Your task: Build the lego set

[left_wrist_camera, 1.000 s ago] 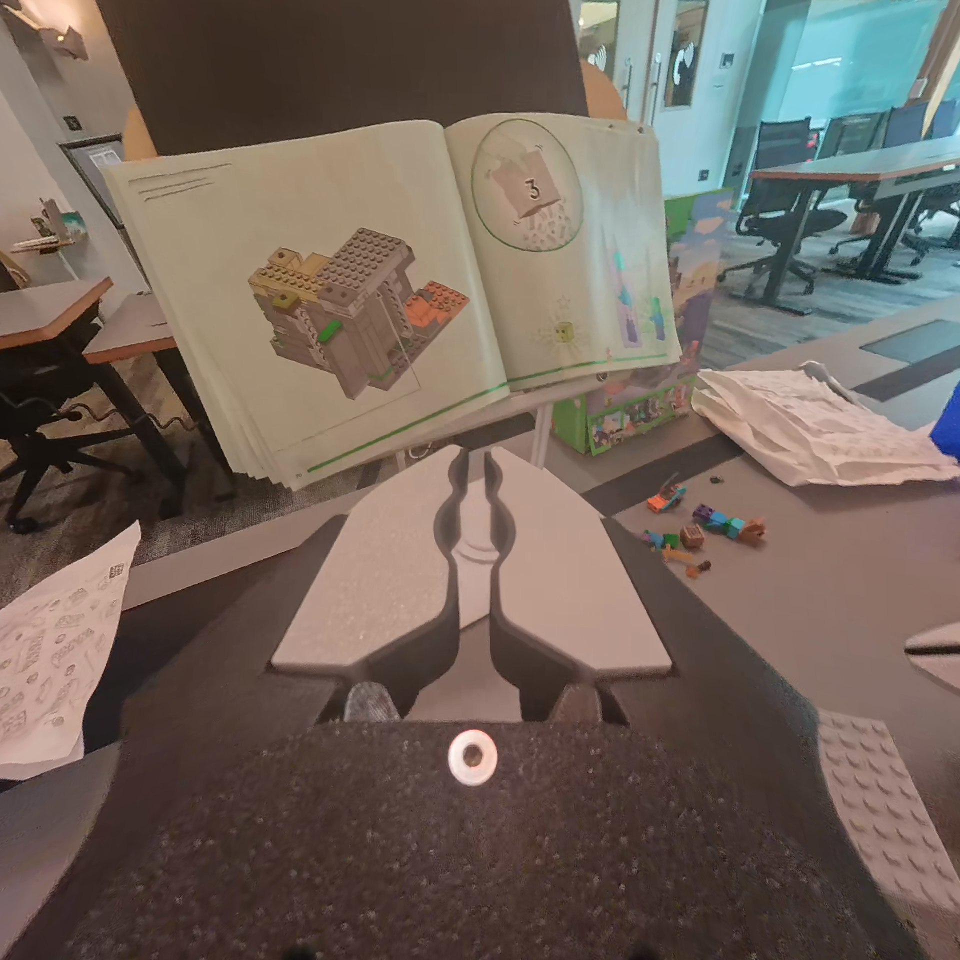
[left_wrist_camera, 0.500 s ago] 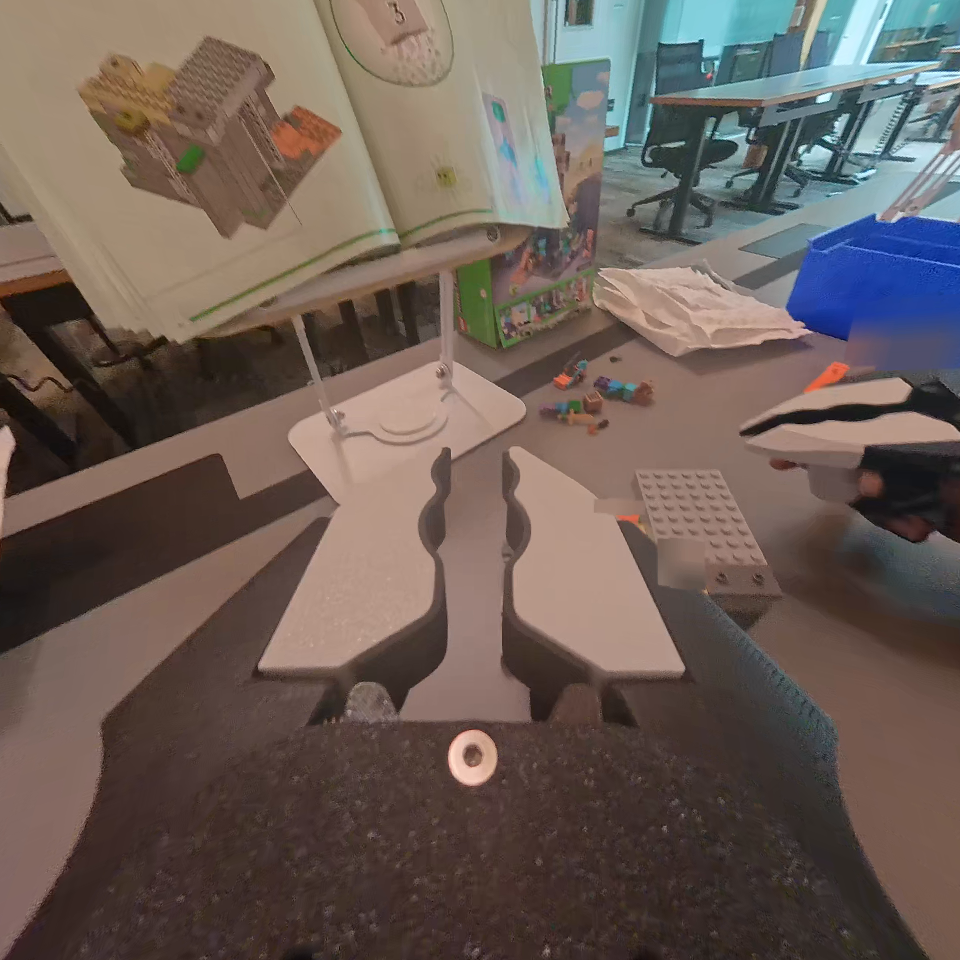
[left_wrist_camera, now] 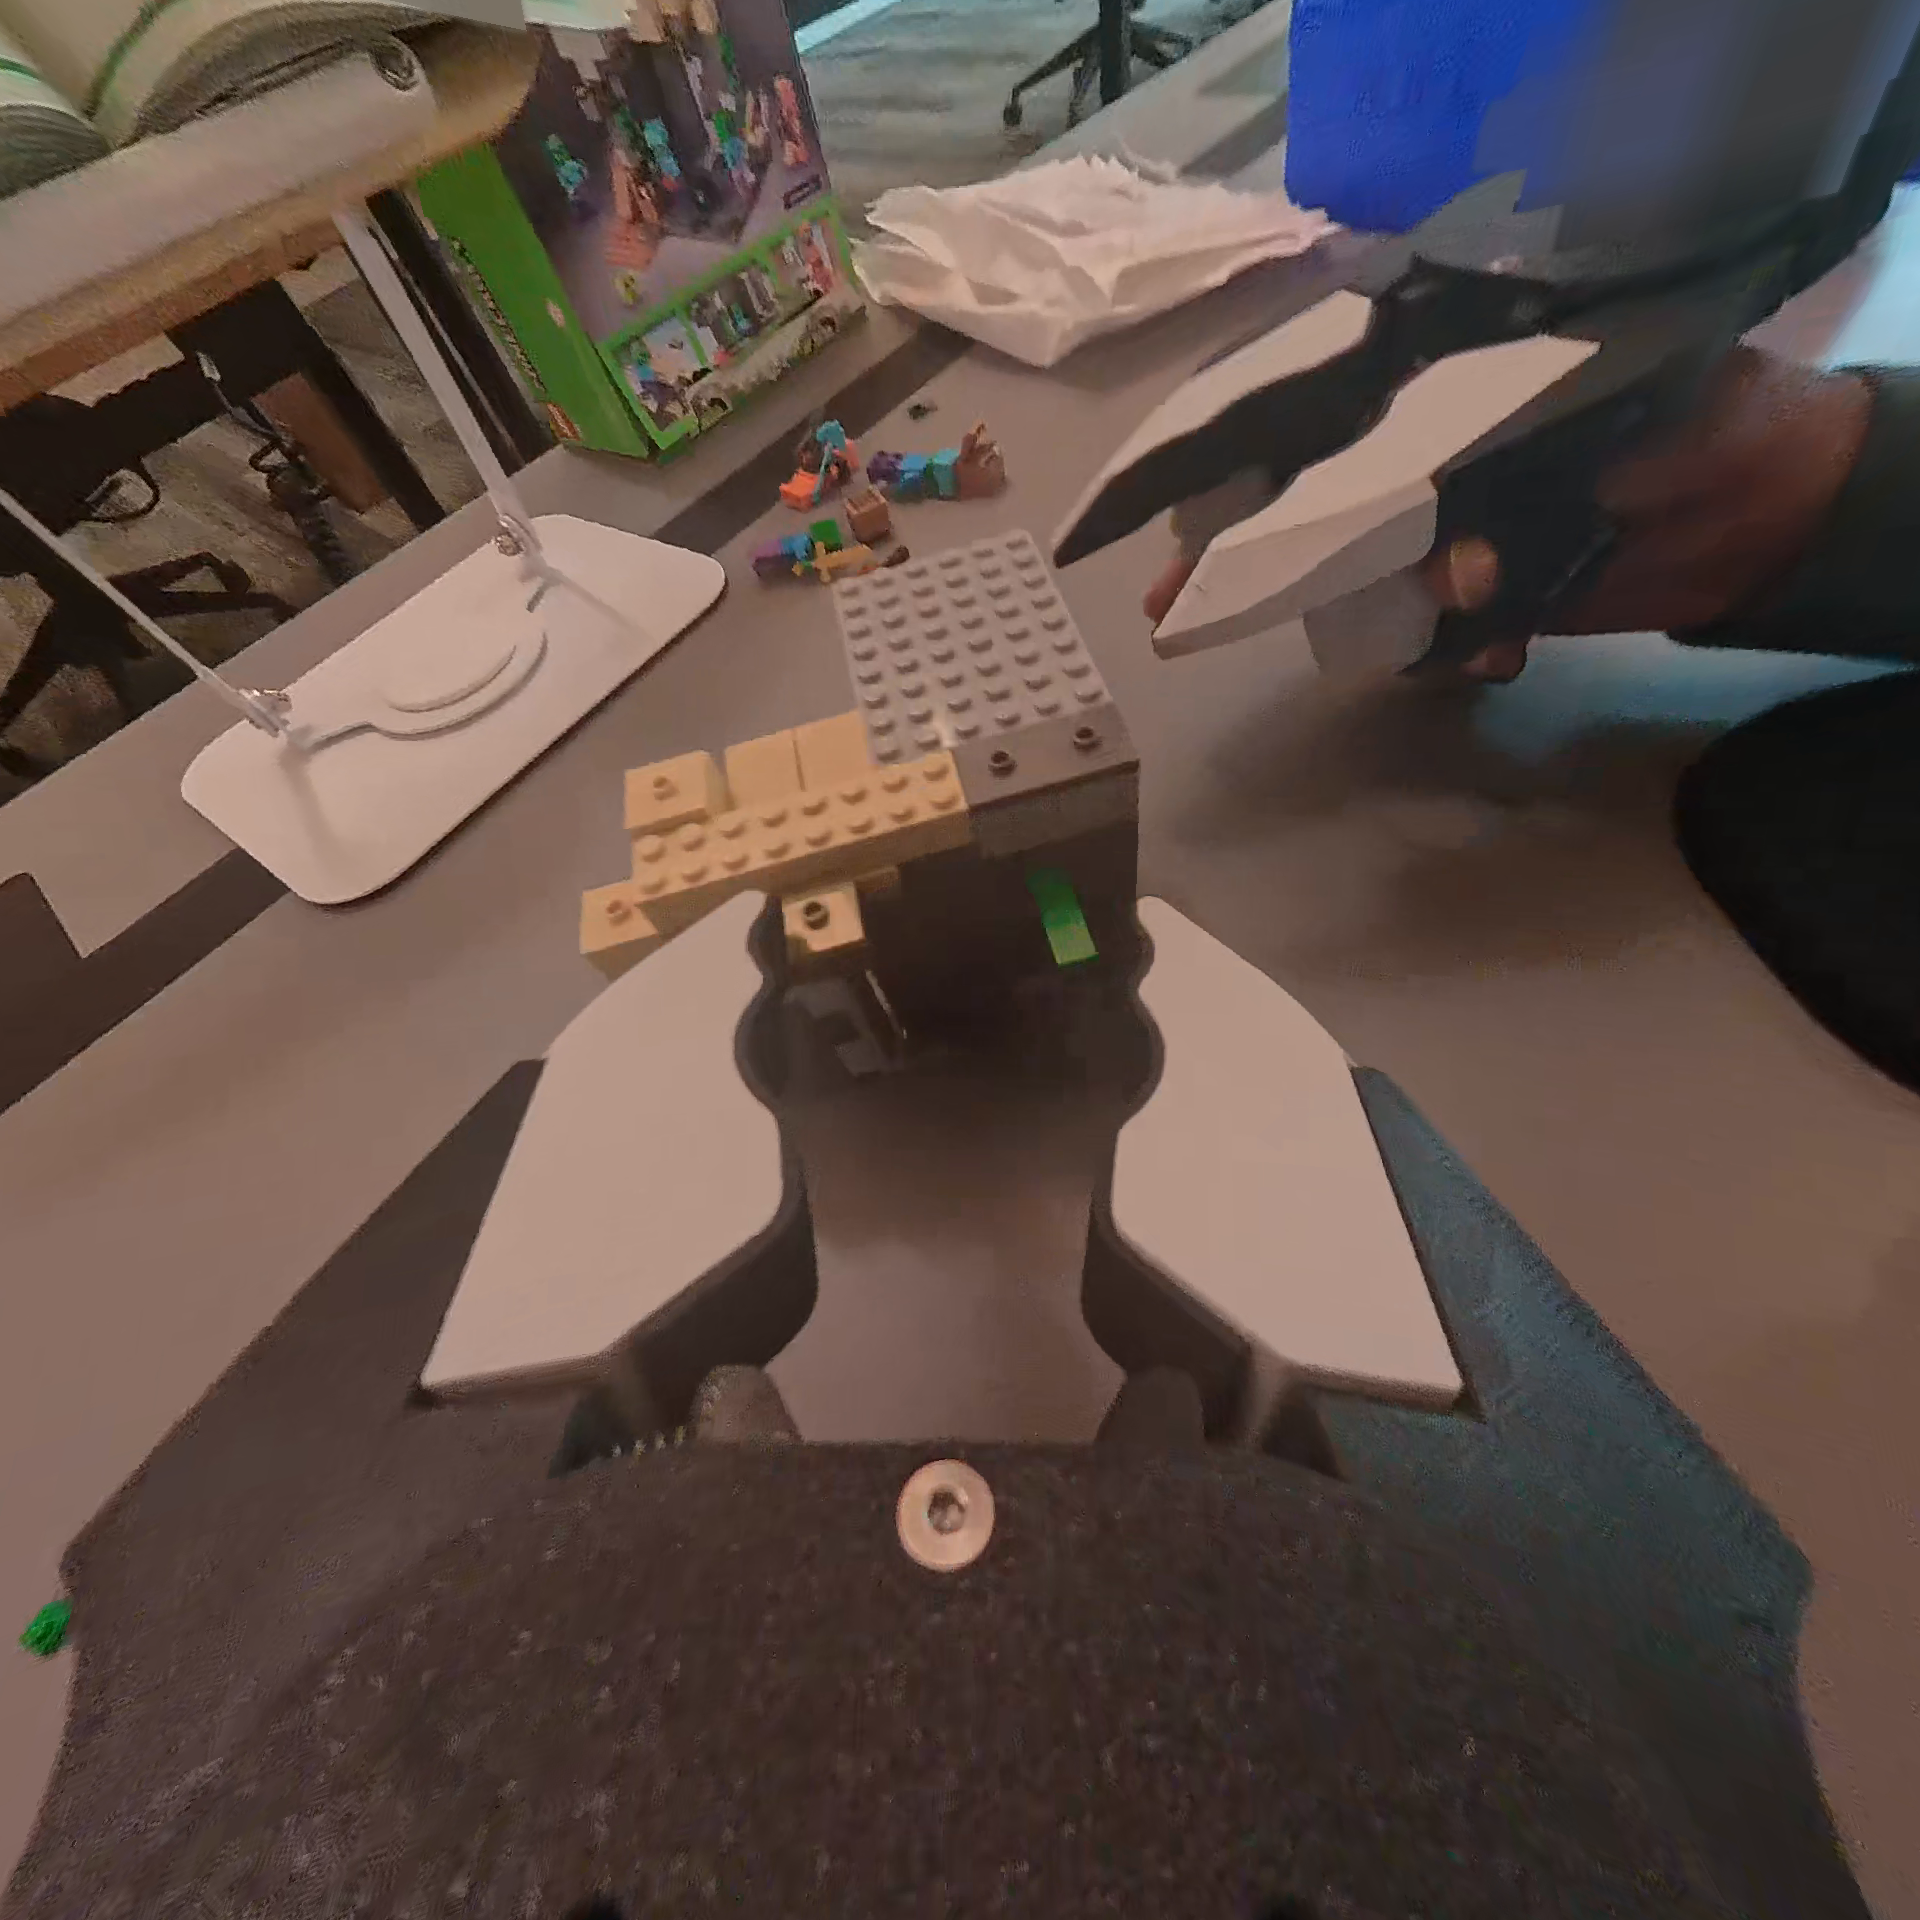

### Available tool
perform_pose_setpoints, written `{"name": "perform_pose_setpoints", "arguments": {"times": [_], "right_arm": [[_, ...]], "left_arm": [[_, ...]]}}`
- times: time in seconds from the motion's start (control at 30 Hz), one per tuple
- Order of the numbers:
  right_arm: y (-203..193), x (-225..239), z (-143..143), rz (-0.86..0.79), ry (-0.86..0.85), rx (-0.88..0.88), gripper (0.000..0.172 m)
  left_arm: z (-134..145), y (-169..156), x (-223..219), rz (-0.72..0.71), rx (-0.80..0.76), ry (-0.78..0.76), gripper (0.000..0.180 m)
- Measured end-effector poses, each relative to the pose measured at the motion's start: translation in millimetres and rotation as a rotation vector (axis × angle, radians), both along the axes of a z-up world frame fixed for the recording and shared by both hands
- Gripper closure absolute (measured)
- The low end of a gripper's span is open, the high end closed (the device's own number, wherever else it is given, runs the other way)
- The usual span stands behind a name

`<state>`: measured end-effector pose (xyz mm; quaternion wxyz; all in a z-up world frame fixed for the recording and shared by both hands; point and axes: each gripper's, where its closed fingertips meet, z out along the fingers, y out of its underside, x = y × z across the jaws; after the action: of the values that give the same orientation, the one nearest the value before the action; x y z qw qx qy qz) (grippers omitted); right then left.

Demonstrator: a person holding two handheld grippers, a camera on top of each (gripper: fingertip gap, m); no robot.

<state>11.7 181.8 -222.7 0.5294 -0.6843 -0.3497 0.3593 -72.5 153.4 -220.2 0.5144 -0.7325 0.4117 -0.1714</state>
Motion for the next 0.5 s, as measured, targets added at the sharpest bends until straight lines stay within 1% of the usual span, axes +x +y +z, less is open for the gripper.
{"name": "perform_pose_setpoints", "arguments": {"times": [0.1,0.17,0.23,0.37,0.5], "right_arm": [[-5,-14,-5,0.057,-0.022,-0.013,0.105],[-5,-20,-12,0.069,-0.07,-0.001,0.098],[-3,-25,-19,0.076,-0.11,0.001,0.095],[0,-31,-26,0.075,-0.156,0.006,0.094],[2,-32,-27,0.07,-0.166,0.003,0.096]], "left_arm": [[-6,2,5,0.034,0.054,0.037,0.111],[-9,8,2,0.08,0.121,0.076,0.103],[-9,11,2,0.102,0.154,0.076,0.1],[-14,18,0,0.125,0.158,0.09,0.101],[-16,22,-4,0.131,0.159,0.089,0.106]]}}
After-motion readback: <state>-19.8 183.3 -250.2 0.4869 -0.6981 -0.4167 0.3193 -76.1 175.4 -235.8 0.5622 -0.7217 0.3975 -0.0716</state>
